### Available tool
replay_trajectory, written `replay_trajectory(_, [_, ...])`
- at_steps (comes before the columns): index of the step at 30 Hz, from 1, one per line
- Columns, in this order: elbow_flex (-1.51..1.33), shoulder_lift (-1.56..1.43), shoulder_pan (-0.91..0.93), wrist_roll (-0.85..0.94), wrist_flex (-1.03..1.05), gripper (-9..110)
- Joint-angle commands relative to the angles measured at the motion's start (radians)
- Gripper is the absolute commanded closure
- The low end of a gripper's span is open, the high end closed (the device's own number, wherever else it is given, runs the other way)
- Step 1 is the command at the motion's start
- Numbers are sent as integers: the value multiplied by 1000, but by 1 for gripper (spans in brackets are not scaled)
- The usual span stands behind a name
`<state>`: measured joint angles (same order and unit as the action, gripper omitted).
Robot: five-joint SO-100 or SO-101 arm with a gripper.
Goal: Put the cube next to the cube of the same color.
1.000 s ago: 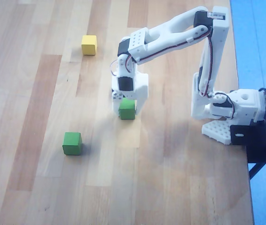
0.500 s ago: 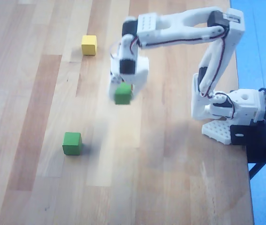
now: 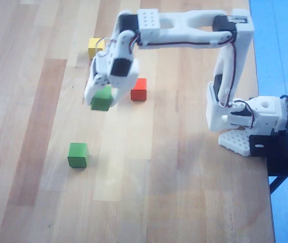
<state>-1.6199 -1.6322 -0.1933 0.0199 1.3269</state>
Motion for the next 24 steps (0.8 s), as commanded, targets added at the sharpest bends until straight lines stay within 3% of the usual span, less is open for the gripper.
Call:
replay_trajectory(1, [132,28,-43,-57,-57,102])
replay_trajectory(17, [140,244,-100,-57,-259,102])
replay_trajectory(24, [140,270,-86,87,-311,102])
